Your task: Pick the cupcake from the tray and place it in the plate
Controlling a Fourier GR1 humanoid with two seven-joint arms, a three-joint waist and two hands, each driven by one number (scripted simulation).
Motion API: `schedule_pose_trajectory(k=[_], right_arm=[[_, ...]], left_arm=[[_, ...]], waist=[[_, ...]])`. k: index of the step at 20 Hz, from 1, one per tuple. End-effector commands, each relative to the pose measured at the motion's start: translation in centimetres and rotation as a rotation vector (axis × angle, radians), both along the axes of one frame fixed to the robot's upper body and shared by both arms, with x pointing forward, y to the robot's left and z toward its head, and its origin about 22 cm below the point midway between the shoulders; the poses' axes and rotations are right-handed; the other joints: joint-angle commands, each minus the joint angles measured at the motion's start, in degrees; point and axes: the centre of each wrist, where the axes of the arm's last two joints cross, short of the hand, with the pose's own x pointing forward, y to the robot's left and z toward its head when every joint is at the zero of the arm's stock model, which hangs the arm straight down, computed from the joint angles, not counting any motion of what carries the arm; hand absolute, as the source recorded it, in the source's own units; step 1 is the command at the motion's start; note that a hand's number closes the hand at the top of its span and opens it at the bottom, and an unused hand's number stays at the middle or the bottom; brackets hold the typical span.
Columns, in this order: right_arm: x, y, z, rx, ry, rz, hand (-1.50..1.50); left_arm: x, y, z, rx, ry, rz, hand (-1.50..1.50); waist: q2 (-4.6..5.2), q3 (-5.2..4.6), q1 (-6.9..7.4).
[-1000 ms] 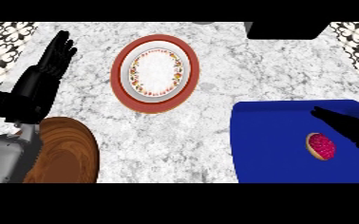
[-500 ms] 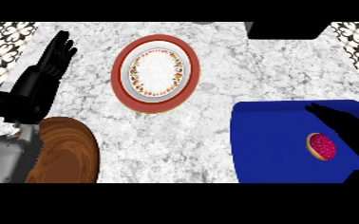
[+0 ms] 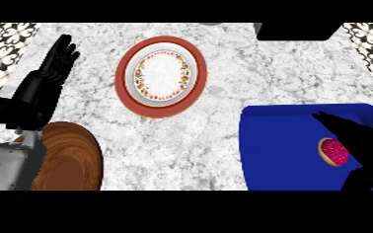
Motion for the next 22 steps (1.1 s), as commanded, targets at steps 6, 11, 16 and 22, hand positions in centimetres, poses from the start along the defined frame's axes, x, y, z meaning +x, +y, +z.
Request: schedule_pose_trajectory(k=[6, 11, 16, 22], right_arm=[[-0.8, -1.8, -3.7, -0.003, 0.072, 0.015, -1.5], [0.6, -0.6, -6.6, -0.046, 0.087, -0.018, -1.5], [1.4, -2.2, -7.5, 0.028, 0.019, 0.011, 1.5], [2.5, -1.8, -6.7, -0.024, -0.247, 0.08, 1.5]], left_arm=[[-0.3, -0.2, -0.4, -0.006, 0.003, -0.012, 0.0], [0.0, -0.6, -0.2, 0.008, -0.017, 0.021, 0.0], [0.1, -0.3, 0.6, 0.013, -0.002, 0.001, 0.0], [-1.0, 0.4, 1.0, -0.001, 0.008, -0.014, 0.0]], waist=[[-0.06, 0.01, -0.21], [0.0, 0.01, -0.04], [0.03, 0.03, 0.04], [-0.07, 0.03, 0.16]])
